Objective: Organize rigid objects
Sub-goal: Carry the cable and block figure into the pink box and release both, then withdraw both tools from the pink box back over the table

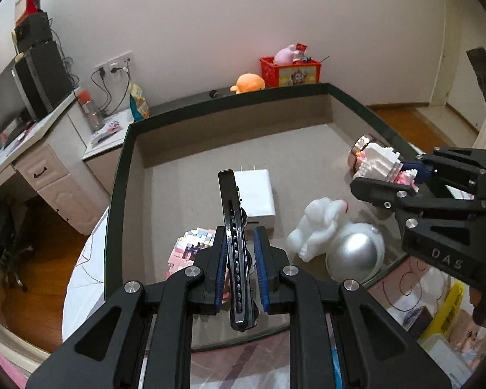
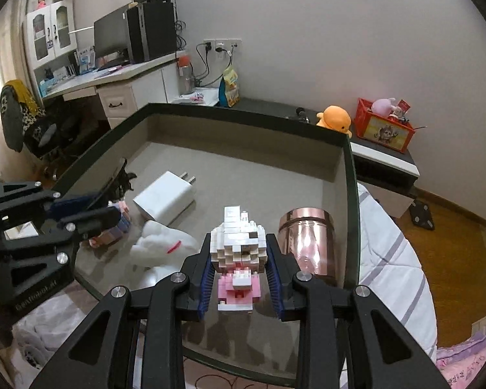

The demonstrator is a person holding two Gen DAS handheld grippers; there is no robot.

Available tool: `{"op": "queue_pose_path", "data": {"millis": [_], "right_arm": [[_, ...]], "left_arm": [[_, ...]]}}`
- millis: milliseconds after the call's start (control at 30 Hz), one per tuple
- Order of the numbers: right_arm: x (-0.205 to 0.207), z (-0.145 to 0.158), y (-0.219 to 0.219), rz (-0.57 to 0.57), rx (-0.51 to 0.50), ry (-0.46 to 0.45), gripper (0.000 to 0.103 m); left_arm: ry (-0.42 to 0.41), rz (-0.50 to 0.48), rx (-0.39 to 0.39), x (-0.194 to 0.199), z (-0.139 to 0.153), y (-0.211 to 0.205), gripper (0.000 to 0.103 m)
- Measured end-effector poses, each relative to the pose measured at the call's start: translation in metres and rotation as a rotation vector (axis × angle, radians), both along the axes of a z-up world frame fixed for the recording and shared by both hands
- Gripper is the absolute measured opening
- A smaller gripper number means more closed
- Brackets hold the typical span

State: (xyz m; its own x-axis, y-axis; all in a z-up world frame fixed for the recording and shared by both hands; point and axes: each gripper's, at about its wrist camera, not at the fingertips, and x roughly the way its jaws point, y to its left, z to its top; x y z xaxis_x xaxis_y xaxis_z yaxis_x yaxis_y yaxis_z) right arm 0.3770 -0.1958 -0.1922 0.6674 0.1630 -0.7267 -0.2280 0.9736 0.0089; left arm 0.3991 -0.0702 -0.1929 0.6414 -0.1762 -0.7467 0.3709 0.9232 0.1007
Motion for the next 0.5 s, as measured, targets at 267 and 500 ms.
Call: {"op": "queue_pose_path", "data": {"millis": [267, 500], "right_arm": [[-0.006, 0.011, -0.003, -0.001, 0.043, -0.008, 0.064], [-0.052, 0.056, -0.011, -0.021, 0.107, -0.111, 0.081]], "left_arm": [[-0.035, 0.035, -0.030, -0.016, 0.020, 0.013, 0.079], [-0.182, 0.087, -0.069, -0.075, 0.072, 0.040, 0.094]]}}
